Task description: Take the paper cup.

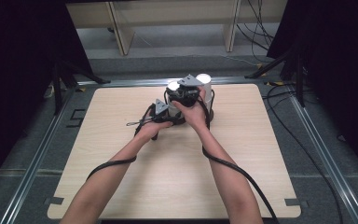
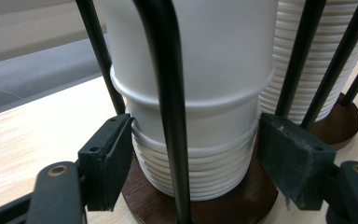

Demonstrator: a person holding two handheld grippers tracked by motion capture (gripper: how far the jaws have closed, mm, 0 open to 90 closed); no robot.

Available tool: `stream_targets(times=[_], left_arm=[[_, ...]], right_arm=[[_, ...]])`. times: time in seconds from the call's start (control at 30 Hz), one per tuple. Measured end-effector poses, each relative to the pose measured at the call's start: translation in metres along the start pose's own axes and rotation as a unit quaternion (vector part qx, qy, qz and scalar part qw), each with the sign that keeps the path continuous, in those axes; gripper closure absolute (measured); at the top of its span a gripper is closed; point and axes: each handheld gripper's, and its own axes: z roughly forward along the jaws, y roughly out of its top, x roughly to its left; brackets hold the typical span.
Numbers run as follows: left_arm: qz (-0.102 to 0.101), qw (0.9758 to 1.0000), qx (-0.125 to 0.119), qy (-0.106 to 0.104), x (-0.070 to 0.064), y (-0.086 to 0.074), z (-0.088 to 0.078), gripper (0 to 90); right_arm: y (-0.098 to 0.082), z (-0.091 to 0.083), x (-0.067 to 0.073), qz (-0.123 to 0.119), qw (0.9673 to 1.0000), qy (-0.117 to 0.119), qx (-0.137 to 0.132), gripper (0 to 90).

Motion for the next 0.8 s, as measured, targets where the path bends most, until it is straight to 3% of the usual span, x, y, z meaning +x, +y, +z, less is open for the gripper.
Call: stream_targets(times=[0.2, 0.3, 0.37, 0.57, 0.73, 0.8], left_arm=[[0.001, 1.0, 0.0, 0.0, 0.0, 0.0, 0.0, 27.2], [0.002, 1.0, 0.001, -0.001, 0.0, 0.0, 0.0, 27.2], [0.002, 1.0, 0.001, 0.0, 0.0, 0.0, 0.0, 27.1], [0.005, 1.0, 0.003, 0.0, 0.0, 0.0, 0.0, 27.1], [0.016, 0.9998, 0.011, 0.002, 0.001, 0.0, -0.001, 27.4], [0.006, 0.9999, 0.008, 0.002, 0.0, 0.0, 0.0, 27.3]], right_arm=[[0.003, -0.003, 0.0, 0.008, 1.0, 0.004, -0.001, 35.5], [0.005, -0.005, -0.001, -0.003, 1.0, -0.003, -0.008, 35.5], [0.007, -0.007, 0.001, 0.008, 0.9999, -0.001, -0.011, 35.6], [0.013, -0.01, 0.0, 0.0, 0.9998, -0.003, -0.02, 35.6], [0.019, -0.015, 0.002, 0.003, 0.9996, 0.002, -0.026, 35.6], [0.023, -0.017, 0.003, 0.001, 0.9996, 0.001, -0.03, 35.6]])
